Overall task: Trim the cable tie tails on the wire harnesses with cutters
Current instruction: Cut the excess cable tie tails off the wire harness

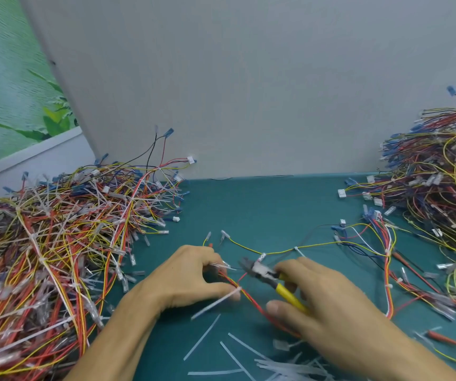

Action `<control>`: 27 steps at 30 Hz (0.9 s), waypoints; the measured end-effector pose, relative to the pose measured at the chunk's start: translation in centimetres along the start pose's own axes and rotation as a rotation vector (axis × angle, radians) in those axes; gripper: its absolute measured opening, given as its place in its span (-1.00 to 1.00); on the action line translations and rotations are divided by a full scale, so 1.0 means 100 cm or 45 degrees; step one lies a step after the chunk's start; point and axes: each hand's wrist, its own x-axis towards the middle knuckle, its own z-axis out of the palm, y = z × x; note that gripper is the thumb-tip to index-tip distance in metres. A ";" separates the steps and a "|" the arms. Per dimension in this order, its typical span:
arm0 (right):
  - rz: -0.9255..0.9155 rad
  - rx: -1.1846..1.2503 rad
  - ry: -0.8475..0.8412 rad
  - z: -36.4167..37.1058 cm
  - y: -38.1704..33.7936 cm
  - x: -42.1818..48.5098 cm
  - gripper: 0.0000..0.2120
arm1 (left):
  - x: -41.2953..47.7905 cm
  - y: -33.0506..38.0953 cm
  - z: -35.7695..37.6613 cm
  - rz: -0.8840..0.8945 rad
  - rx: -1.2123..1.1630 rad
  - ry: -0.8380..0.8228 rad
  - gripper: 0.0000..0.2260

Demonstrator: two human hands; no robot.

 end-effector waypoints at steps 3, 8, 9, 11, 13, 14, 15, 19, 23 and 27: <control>-0.096 -0.044 0.004 0.013 -0.013 -0.001 -0.68 | -0.001 0.003 -0.002 -0.021 -0.016 0.023 -0.77; -0.122 -0.106 0.188 0.019 -0.008 0.001 -0.65 | -0.002 0.008 -0.005 -0.102 0.235 0.131 -0.46; -0.114 -0.126 0.184 0.018 -0.006 0.002 -0.66 | -0.003 0.010 -0.006 -0.110 0.349 0.196 -0.39; -0.083 -0.166 0.169 0.019 0.000 0.003 -0.66 | -0.003 0.014 -0.007 -0.098 0.495 0.330 -0.34; -0.039 -0.138 0.114 0.021 0.005 0.003 -0.65 | -0.004 0.018 -0.006 -0.001 0.438 0.419 -0.42; -0.024 -0.118 0.106 0.023 0.008 0.004 -0.64 | -0.004 0.021 -0.005 0.077 0.329 0.412 -0.49; -0.017 -0.104 0.105 0.026 0.011 0.005 -0.63 | -0.004 0.023 -0.002 0.162 0.216 0.377 -0.60; -0.018 -0.029 0.034 0.028 0.018 0.008 -0.66 | 0.002 0.024 0.011 0.398 0.099 0.242 -0.91; -0.068 0.008 -0.046 0.024 0.020 0.009 -0.79 | 0.006 0.016 0.014 0.233 0.023 -0.032 -0.92; 0.041 -0.006 -0.025 0.008 0.021 0.010 -0.78 | 0.011 0.015 0.009 -0.035 -0.085 -0.277 -0.84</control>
